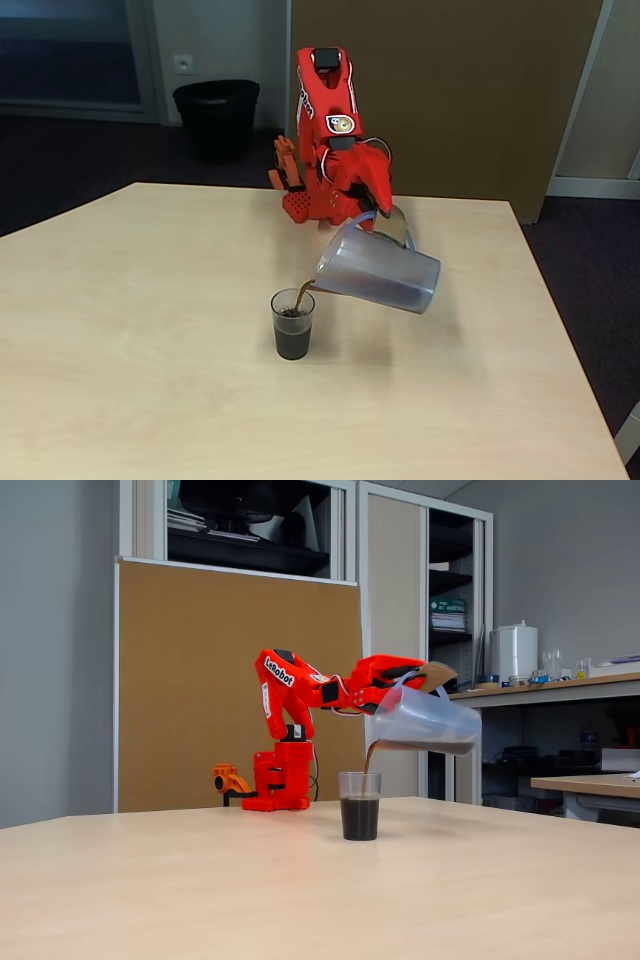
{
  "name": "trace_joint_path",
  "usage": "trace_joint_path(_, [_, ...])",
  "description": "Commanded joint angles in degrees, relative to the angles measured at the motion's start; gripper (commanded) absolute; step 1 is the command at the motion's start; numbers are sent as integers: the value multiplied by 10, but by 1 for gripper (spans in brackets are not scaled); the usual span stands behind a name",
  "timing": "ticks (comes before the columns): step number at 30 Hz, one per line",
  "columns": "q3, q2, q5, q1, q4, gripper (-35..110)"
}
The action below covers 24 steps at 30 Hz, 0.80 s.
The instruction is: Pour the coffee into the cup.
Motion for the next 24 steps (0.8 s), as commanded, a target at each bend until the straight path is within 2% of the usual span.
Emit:
trace_joint_path(1, [-3, 27, -21, -9, 7, 0])
trace_joint_path(14, [-14, 30, -117, -19, 72, 0])
trace_joint_path(24, [-76, 17, -251, -39, 197, 0])
